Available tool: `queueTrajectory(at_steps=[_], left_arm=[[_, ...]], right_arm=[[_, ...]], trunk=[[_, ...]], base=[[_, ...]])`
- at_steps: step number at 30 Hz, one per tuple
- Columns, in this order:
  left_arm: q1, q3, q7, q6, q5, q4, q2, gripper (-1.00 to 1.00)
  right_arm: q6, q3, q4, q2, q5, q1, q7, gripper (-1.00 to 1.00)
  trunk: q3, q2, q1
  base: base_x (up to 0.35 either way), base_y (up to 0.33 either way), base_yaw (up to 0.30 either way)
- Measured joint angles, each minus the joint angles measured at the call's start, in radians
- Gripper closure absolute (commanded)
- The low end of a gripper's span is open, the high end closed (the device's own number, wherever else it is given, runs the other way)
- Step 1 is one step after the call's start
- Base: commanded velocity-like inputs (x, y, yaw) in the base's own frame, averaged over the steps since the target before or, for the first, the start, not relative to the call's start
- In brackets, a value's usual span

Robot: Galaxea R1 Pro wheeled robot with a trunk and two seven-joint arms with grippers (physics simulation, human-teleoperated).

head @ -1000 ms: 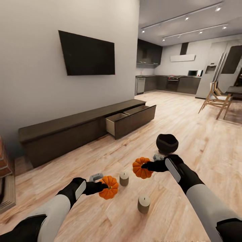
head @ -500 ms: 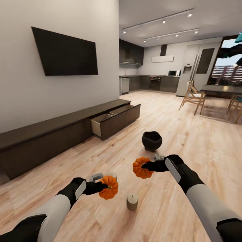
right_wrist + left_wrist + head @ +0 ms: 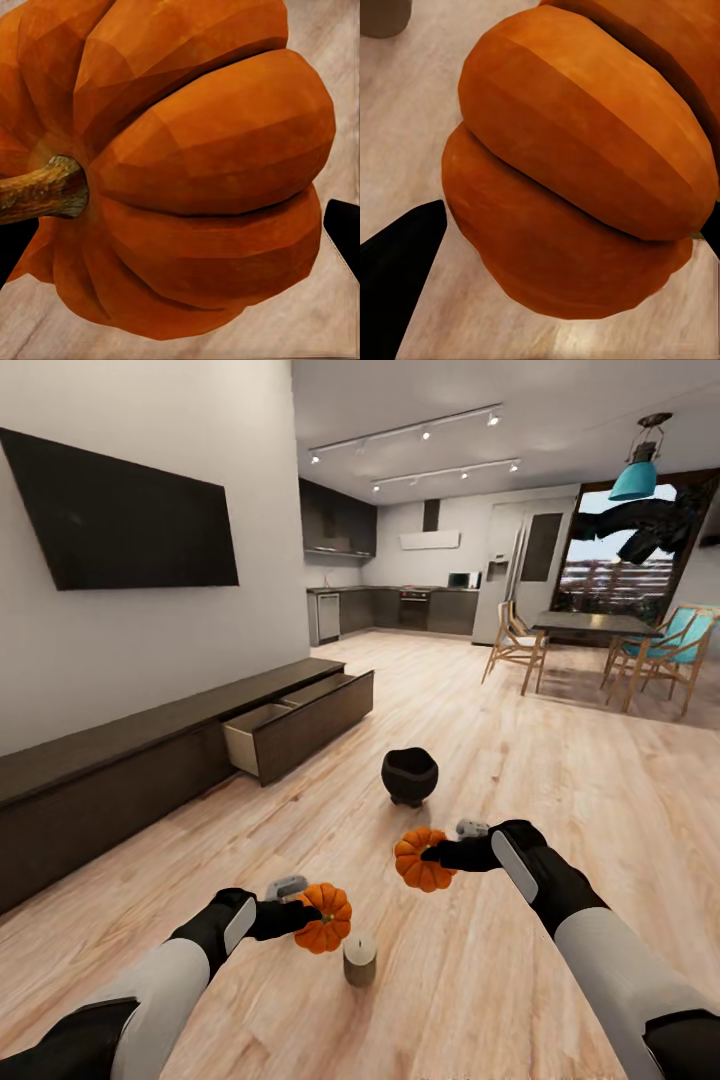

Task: Place each of the two pumpkins and all three candles from the living room inside a cabinet in the living room (use any cabinet), then make sure every cabinet is closed, and position the cauldron so it is next to a table in the living room.

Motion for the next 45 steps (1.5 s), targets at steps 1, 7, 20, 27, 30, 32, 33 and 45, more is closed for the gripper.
queueTrajectory(at_steps=[1,7,20,27,30,32,33,45], left_arm=[[0.000,0.000,0.000,0.000,0.000,0.000,0.000,1.00],[0.000,0.000,0.000,0.000,0.000,0.000,0.000,1.00],[0.000,0.000,-0.002,0.001,0.030,0.000,0.001,1.00],[0.000,0.000,-0.001,0.000,0.030,0.000,0.000,1.00],[0.000,0.000,-0.001,-0.001,0.030,0.000,0.000,1.00],[0.000,0.000,-0.001,-0.001,0.030,0.000,0.000,1.00],[0.000,0.000,-0.001,-0.001,0.030,0.000,0.000,1.00],[0.000,0.000,-0.001,-0.001,0.030,0.000,0.000,1.00]], right_arm=[[0.000,0.000,0.000,0.000,0.000,0.000,0.000,1.00],[0.000,0.000,0.000,0.000,0.000,0.000,0.000,1.00],[0.000,0.000,0.000,0.002,0.000,0.000,0.000,1.00],[0.000,0.002,0.000,0.002,0.000,0.000,0.000,1.00],[0.000,0.002,0.000,0.002,0.000,0.000,0.000,1.00],[0.000,0.002,0.000,0.002,0.000,0.000,0.000,1.00],[0.000,0.002,0.000,0.002,0.000,0.000,0.000,1.00],[0.000,0.002,0.000,0.002,0.000,0.000,0.000,1.00]], trunk=[[0.001,0.000,0.000],[0.004,0.000,0.000],[0.011,0.000,0.000],[0.014,0.000,0.000],[0.015,0.000,0.000],[0.016,0.000,0.000],[0.017,0.000,0.000],[0.022,0.000,0.000]], base=[[0.000,0.000,-0.297],[0.000,0.000,-0.297],[0.000,0.000,-0.297],[0.000,0.000,-0.297],[0.000,0.000,-0.296],[0.000,0.000,-0.297],[0.000,0.000,-0.297],[0.000,0.000,-0.297]])
